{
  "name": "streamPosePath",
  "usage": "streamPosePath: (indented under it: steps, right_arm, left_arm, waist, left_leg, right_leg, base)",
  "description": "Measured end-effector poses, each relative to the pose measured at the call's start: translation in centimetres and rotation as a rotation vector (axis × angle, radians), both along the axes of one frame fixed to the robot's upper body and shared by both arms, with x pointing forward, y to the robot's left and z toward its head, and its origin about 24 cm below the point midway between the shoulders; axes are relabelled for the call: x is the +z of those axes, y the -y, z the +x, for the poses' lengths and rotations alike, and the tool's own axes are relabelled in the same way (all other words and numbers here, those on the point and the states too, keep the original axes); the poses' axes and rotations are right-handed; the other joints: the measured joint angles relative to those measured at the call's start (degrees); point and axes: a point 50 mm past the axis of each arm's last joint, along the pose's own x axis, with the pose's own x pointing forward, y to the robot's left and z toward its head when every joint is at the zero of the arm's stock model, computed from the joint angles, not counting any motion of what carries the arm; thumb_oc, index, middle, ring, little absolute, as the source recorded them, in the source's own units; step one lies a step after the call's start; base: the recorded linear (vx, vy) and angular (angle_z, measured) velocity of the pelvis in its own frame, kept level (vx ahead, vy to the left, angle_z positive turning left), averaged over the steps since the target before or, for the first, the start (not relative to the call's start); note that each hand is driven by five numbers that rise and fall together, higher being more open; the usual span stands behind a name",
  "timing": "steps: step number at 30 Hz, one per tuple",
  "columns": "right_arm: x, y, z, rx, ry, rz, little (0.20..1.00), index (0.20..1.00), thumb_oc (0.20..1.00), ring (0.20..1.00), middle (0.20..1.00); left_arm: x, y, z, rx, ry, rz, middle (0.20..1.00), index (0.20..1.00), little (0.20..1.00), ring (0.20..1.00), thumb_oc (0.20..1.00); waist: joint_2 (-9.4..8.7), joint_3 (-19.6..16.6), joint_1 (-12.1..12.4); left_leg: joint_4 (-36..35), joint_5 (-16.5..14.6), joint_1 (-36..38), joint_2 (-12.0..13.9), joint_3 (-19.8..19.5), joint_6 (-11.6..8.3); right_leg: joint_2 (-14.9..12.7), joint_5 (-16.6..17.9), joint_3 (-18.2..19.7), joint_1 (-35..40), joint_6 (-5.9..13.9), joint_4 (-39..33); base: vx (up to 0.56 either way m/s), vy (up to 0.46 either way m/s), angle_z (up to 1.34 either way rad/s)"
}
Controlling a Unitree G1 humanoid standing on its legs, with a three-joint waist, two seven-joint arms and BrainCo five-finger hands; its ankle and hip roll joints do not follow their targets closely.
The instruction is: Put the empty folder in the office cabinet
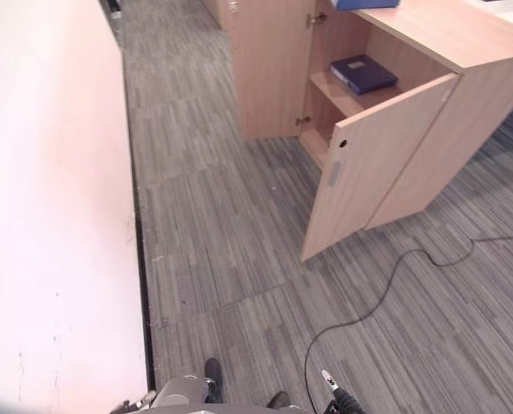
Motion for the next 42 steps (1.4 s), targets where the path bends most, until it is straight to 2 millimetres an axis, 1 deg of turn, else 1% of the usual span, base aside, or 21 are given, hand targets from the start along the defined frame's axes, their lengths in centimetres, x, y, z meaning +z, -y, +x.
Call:
streamPosePath:
  steps: [3, 4, 7, 8, 9, 12, 15, 17, 21, 23, 24, 26, 29, 30, 31, 32, 35, 37, 38, 40, 42]
  right_arm:
    - [-0.1, 0.1, -0.7, -0.005, -0.015, -0.003, 1.0, 1.0, 1.0, 1.0, 1.0]
    - [-0.1, 0.2, -1.0, -0.008, -0.023, -0.005, 1.0, 1.0, 1.0, 1.0, 1.0]
    - [-0.4, 0.1, -2.9, -0.018, -0.069, 0.0, 1.0, 1.0, 1.0, 1.0, 1.0]
    - [-0.5, -0.2, -3.3, -0.022, -0.078, 0.009, 1.0, 1.0, 1.0, 1.0, 1.0]
    - [-0.7, -1.1, -4.0, -0.031, -0.092, 0.033, 1.0, 1.0, 1.0, 1.0, 1.0]
    - [-0.9, -2.1, -3.6, -0.031, -0.08, 0.059, 1.0, 1.0, 1.0, 1.0, 1.0]
    - [-0.8, -2.8, -2.4, -0.017, -0.041, 0.084, 1.0, 1.0, 1.0, 1.0, 1.0]
    - [-0.7, -2.2, -1.9, -0.013, -0.025, 0.069, 1.0, 1.0, 1.0, 1.0, 1.0]
    - [-0.6, -1.7, -2.0, -0.012, -0.031, 0.063, 1.0, 1.0, 1.0, 1.0, 1.0]
    - [-0.7, -1.6, -2.5, -0.019, -0.046, 0.064, 1.0, 1.0, 1.0, 1.0, 1.0]
    - [-0.5, -0.9, -2.2, -0.017, -0.028, 0.045, 1.0, 1.0, 1.0, 1.0, 1.0]
    - [-0.4, -0.8, -2.2, -0.023, -0.023, 0.044, 1.0, 1.0, 1.0, 1.0, 1.0]
    - [-0.3, -0.3, -2.0, -0.033, -0.008, 0.029, 1.0, 1.0, 1.0, 1.0, 1.0]
    - [-0.1, 0.2, -1.6, -0.04, 0.012, 0.018, 1.0, 1.0, 1.0, 1.0, 1.0]
    - [0.0, 0.3, -1.2, -0.044, 0.031, 0.012, 1.0, 1.0, 1.0, 1.0, 1.0]
    - [0.2, 1.1, -0.7, -0.037, 0.04, -0.005, 1.0, 1.0, 1.0, 1.0, 1.0]
    - [0.7, 2.4, 0.2, -0.036, 0.062, -0.036, 1.0, 1.0, 1.0, 1.0, 1.0]
    - [1.0, 2.2, 1.6, -0.027, 0.106, -0.024, 1.0, 1.0, 1.0, 1.0, 1.0]
    - [0.9, 1.5, 2.0, -0.026, 0.12, -0.004, 1.0, 1.0, 1.0, 1.0, 1.0]
    - [0.8, 1.0, 2.0, -0.031, 0.115, 0.011, 1.0, 1.0, 1.0, 1.0, 1.0]
    - [0.7, 0.9, 1.6, -0.063, 0.113, 0.018, 1.0, 1.0, 1.0, 1.0, 1.0]
  left_arm:
    - [-0.1, 0.2, -0.9, 0.005, -0.021, -0.007, 1.0, 1.0, 1.0, 1.0, 1.0]
    - [-0.1, 0.3, -1.1, 0.006, -0.026, -0.009, 1.0, 1.0, 1.0, 1.0, 1.0]
    - [-0.1, 0.3, -0.3, 0.0, -0.006, -0.008, 1.0, 1.0, 1.0, 1.0, 1.0]
    - [0.0, 0.1, -0.3, -0.002, -0.004, -0.005, 1.0, 1.0, 1.0, 1.0, 1.0]
    - [0.1, -0.6, -0.7, 0.003, -0.012, 0.012, 1.0, 1.0, 1.0, 1.0, 1.0]
    - [0.4, -1.5, -0.2, 0.005, 0.005, 0.035, 1.0, 1.0, 1.0, 1.0, 1.0]
    - [0.5, -1.9, 0.4, -0.001, 0.028, 0.047, 1.0, 1.0, 1.0, 1.0, 1.0]
    - [0.5, -1.6, 0.8, -0.003, 0.039, 0.039, 1.0, 1.0, 1.0, 1.0, 1.0]
    - [0.5, -1.5, 0.7, -0.003, 0.032, 0.033, 1.0, 1.0, 1.0, 1.0, 1.0]
    - [0.4, -1.3, 0.6, -0.001, 0.027, 0.028, 1.0, 1.0, 1.0, 1.0, 1.0]
    - [0.3, -1.1, 0.3, -0.008, 0.011, 0.023, 1.0, 1.0, 1.0, 1.0, 1.0]
    - [0.4, -1.4, 0.2, -0.006, 0.009, 0.029, 1.0, 1.0, 1.0, 1.0, 1.0]
    - [0.4, -1.7, 0.0, -0.019, -0.001, 0.034, 1.0, 1.0, 1.0, 1.0, 1.0]
    - [0.4, -1.7, 0.4, -0.025, 0.008, 0.035, 1.0, 1.0, 1.0, 1.0, 1.0]
    - [0.4, -1.6, 0.2, -0.029, -0.006, 0.032, 1.0, 1.0, 1.0, 1.0, 1.0]
    - [0.3, -1.2, 0.4, -0.052, -0.014, 0.021, 1.0, 1.0, 1.0, 1.0, 1.0]
    - [0.2, -0.7, 1.1, -0.066, 0.012, 0.004, 1.0, 1.0, 1.0, 1.0, 1.0]
    - [0.3, -0.7, 1.3, -0.065, 0.026, 0.004, 1.0, 1.0, 1.0, 1.0, 1.0]
    - [0.3, -1.0, 1.2, -0.06, 0.024, 0.013, 1.0, 1.0, 1.0, 1.0, 1.0]
    - [0.4, -1.3, 0.7, -0.05, 0.013, 0.019, 1.0, 1.0, 1.0, 1.0, 1.0]
    - [0.3, -1.2, 0.7, -0.049, 0.012, 0.016, 1.0, 1.0, 1.0, 1.0, 1.0]
  waist:
    - [0.06, -0.06, 0.03]
    - [0.44, -0.29, 0.07]
    - [0.94, -1.28, -0.58]
    - [0.27, -1.79, -0.63]
    - [-1.27, -2.95, -0.45]
    - [-2.22, -3.58, -0.76]
    - [-1.43, -4.35, -0.23]
    - [-0.02, -5.08, 0.23]
    - [0.66, -5.19, 0.15]
    - [1.3, -5.32, 0.06]
    - [1.64, -5.34, -0.64]
    - [0.87, -5.04, -0.96]
    - [0.29, -5.04, -1.46]
    - [0.14, -4.97, -1.44]
    - [0.44, -4.82, -1.84]
    - [2.14, -3.52, -3.32]
    - [3.79, -1.26, -4.49]
    - [3.07, 0.68, -4.31]
    - [2.43, 0.99, -4.42]
    - [1.43, 1.18, -4.43]
    - [0.94, 1.49, -4.65]
  left_leg:
    - [-2.38, 1.07, 0.21, 0.1, -0.76, 0.68]
    - [-2.74, 3.48, 0.34, 0.37, -1.2, 0.82]
    - [-5.09, 3.92, 0.45, 0.9, 0.53, 1.36]
    - [-5.32, 4.07, 1.16, 0.09, 0.95, 3.63]
    - [-8.22, 4.58, 3.58, -2.43, 1.45, 4.92]
    - [-10.74, 3.88, 7.11, -5.9, 0.97, 6.31]
    - [-10.76, 2.37, 7.75, -7.82, 0.72, 7.42]
    - [-10.77, 1.46, 8.32, -8.85, 0.65, 8.24]
    - [-10.83, 0.28, 9.69, -9.14, 0.06, 8.7]
    - [-11.06, -1.22, 10.29, -9.56, -0.39, 8.96]
    - [-11.39, -2.02, 10.93, -10.23, -1.76, 10.06]
    - [-11.22, -2.65, 11.94, -11.75, -2.5, 10.99]
    - [-10.4, -2.94, 13.95, -13.63, -5.23, 13.37]
    - [-9.49, -4.42, 14.35, -14.55, -7.35, 15.85]
    - [-9.22, -3.86, 14.35, -14.78, -7.77, 15.4]
    - [-8.59, -3.83, 15.55, -14.15, -9.43, 15.33]
    - [-8.12, -3.77, 17.13, -13.04, -11.62, 14.98]
    - [-8.44, -4.68, 18.38, -12.93, -12.33, 13.5]
    - [-8.89, -4.83, 18.52, -12.9, -12.48, 13.32]
    - [-9.89, -4.81, 19.52, -12.94, -13.14, 13.23]
    - [-10.3, -5.21, 20.32, -12.99, -14.17, 12.69]
  right_leg:
    - [0.17, -0.29, -0.35, 0.65, 0.47, 0.83]
    - [0.41, -0.76, -0.5, 1.06, 1.15, 1.09]
    - [-0.24, -2.46, -2.61, 2.74, 3.76, 2.46]
    - [-1.36, -3.02, -2.53, 2.87, 4.7, 3.54]
    - [-3.02, -2.91, -2.26, 3.39, 6.02, 3.88]
    - [-6.25, -3.41, -2.06, 5.55, 6.58, 4.89]
    - [-8.06, -2.74, -0.2, 5.83, 7.8, 5.48]
    - [-9.35, -2.32, 0.04, 5.87, 8.4, 6.59]
    - [-11.17, -1.81, -0.39, 5.64, 9.02, 10.97]
    - [-12.69, -1.92, -0.21, 4.85, 9.28, 15.67]
    - [-16.23, -2.87, -0.52, 2.82, 9.45, 24.51]
    - [-19.5, -2.64, -0.33, 1.47, 10.41, 31.05]
    - [-25.28, -1.33, 1.74, -1.66, 11.99, 43.59]
    - [-25.92, -0.1, 4.42, -5.11, 13.09, 47.7]
    - [-26.33, -0.49, 5.44, -6.81, 12.55, 50.1]
    - [-23.33, -2.79, 6.88, -8.73, 10.9, 48.82]
    - [-17.93, -4.0, 8.35, -13.32, 10.38, 41.92]
    - [-14.56, -3.75, 9.99, -19.08, 10.43, 36.77]
    - [-12.95, -1.86, 9.95, -20.47, 10.77, 31.3]
    - [-11.4, 0.9, 9.75, -21.14, 11.92, 23.61]
    - [-11.16, 3.11, 8.76, -21.2, 11.39, 20.59]
  base:
    - [0.08, 0.089, -0.07]
    - [0.13, 0.146, 0.0]
    - [0.14, 0.158, 0.33]
    - [0.22, 0.268, 0.16]
    - [0.17, 0.227, 0.1]
    - [0.13, 0.179, 0.2]
    - [0.13, 0.199, 0.1]
    - [0.11, 0.269, 0.04]
    - [0.09, 0.272, 0.05]
    - [0.08, 0.221, 0.12]
    - [0.14, 0.394, 0.3]
    - [0.13, 0.343, 0.36]
    - [0.08, 0.179, 0.5]
    - [0.04, 0.08, 0.36]
    - [0.05, -0.044, 0.55]
    - [0.02, -0.057, 0.69]
    - [0.04, -0.063, 0.52]
    - [0.11, -0.13, 0.3]
    - [0.11, -0.085, 0.18]
    - [0.16, -0.049, 0.13]
    - [0.17, -0.068, 0.14]
